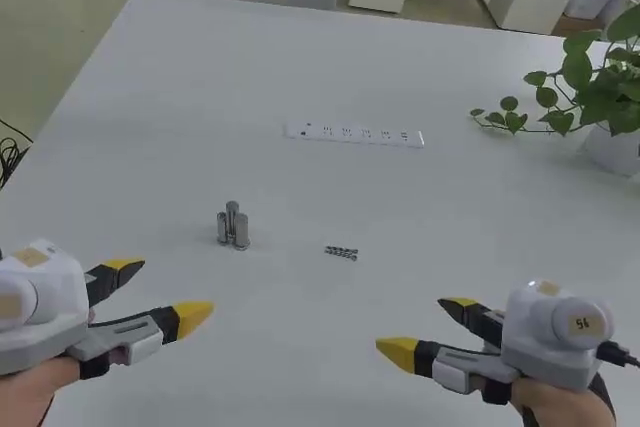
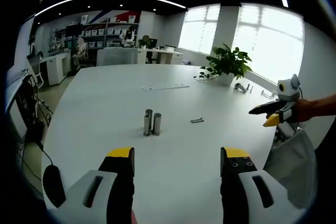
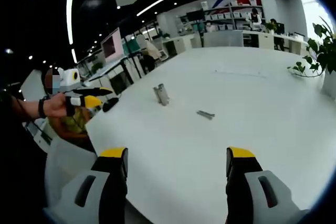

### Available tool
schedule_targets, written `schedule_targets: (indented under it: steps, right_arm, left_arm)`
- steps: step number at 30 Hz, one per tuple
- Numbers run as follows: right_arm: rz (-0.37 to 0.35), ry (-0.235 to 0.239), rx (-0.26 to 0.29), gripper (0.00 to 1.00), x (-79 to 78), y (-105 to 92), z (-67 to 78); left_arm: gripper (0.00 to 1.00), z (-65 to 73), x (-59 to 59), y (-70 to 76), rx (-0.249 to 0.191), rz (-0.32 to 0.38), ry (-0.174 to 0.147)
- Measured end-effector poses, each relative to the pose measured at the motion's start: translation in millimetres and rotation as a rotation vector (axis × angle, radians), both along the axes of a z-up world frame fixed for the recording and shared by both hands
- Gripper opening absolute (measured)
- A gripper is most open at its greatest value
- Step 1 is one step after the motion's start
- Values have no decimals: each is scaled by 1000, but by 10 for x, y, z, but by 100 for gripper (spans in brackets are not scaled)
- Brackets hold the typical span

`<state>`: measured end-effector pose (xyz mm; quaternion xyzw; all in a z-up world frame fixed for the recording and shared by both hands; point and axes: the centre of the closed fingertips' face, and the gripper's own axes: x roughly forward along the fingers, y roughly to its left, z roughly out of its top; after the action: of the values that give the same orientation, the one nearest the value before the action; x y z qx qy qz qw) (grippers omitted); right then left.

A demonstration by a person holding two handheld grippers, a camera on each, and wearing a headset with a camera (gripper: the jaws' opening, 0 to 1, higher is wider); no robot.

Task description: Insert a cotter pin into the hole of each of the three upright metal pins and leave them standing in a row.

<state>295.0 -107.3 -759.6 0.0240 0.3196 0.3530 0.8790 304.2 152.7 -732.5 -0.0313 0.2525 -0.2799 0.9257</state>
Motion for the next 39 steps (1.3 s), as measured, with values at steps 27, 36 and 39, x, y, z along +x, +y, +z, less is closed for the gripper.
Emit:
schedule_targets:
  steps: [27, 36, 39]
  right_arm:
    - [-7, 1, 0, 78, -1, -27, 6]
    - [-5, -1, 1, 78, 6, -26, 17]
    - [-5, 0, -1, 78, 6, -28, 17]
  left_arm:
    - [64, -19, 15, -42, -4, -13, 5]
    - [63, -45, 28, -83, -10, -17, 9]
    - [63, -47, 41, -99, -12, -19, 7]
